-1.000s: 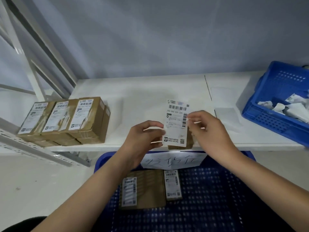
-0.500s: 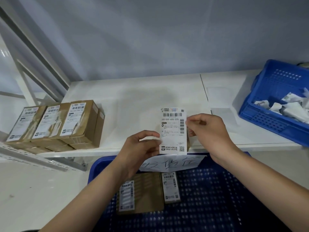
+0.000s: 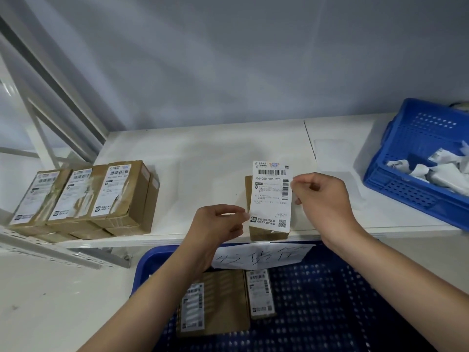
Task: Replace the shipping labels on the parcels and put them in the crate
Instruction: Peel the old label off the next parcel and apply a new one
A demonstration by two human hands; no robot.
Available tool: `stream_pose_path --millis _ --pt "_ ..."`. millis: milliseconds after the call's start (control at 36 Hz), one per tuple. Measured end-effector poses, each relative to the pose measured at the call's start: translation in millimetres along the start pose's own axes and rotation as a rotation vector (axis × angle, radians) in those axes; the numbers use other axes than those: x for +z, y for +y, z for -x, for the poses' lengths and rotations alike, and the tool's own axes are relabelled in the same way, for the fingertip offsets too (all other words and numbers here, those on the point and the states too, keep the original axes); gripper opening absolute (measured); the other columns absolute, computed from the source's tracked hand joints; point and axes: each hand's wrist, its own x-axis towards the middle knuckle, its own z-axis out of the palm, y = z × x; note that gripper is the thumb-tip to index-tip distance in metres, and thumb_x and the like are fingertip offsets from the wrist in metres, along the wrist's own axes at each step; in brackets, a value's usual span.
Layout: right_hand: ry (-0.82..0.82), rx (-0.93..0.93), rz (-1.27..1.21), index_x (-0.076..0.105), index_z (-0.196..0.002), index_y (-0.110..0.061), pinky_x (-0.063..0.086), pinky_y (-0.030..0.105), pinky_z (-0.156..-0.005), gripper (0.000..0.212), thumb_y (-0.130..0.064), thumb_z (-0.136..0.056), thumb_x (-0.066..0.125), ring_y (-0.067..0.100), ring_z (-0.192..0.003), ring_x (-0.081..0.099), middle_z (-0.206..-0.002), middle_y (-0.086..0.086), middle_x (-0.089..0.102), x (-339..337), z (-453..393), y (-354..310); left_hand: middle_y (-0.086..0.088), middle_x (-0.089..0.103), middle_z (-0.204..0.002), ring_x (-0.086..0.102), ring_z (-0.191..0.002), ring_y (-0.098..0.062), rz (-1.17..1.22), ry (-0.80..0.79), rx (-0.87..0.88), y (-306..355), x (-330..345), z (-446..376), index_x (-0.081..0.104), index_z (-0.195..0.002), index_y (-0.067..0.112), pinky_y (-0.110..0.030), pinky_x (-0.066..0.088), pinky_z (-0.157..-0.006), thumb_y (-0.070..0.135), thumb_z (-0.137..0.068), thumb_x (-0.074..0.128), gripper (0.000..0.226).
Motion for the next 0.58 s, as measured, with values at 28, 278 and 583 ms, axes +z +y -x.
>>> stream_pose_path --millis 28,278,583 --pt "-0.001 0.007 -0.003 0.073 -0.085 -0.019 0.05 0.025 -0.076 0.015 -0.008 -0.092 0.064 0.011 -0.072 0.06 -0.081 0.003 0.067 -0.6 -1.0 -0.4 -0.006 0.079 -0.096 0.074 -0.097 -0.029 -0.015 -0.002 -0.001 0.1 0.5 -0.1 0.078 -0.098 0.01 -0.035 0.063 -0.084 0.019 -0.085 0.082 0.016" --pt "-0.112 0.023 -0.022 0.073 -0.096 -0.02 0.053 0.025 -0.078 0.01 -0.013 -0.093 0.067 0.009 -0.077 0.064 -0.083 -0.003 0.069 0.0 -1.9 1.7 -0.013 0.078 -0.092 0.072 -0.083 -0.025 -0.083 -0.034 0.017 3.0 1.3 3.7 0.078 -0.092 0.003 -0.038 0.063 -0.084 0.009 -0.086 0.08 0.008" --pt "-0.234 -0.048 0.209 0.073 -0.105 -0.029 0.041 0.006 -0.071 0.016 -0.019 -0.094 0.067 -0.007 -0.095 0.06 -0.101 -0.02 0.069 4.0 -5.5 8.3 -0.012 0.078 -0.086 0.075 -0.085 -0.031 -0.219 0.037 0.048 -0.6 5.6 1.7 0.077 -0.088 0.004 -0.034 0.064 -0.076 0.005 -0.085 0.08 0.005"
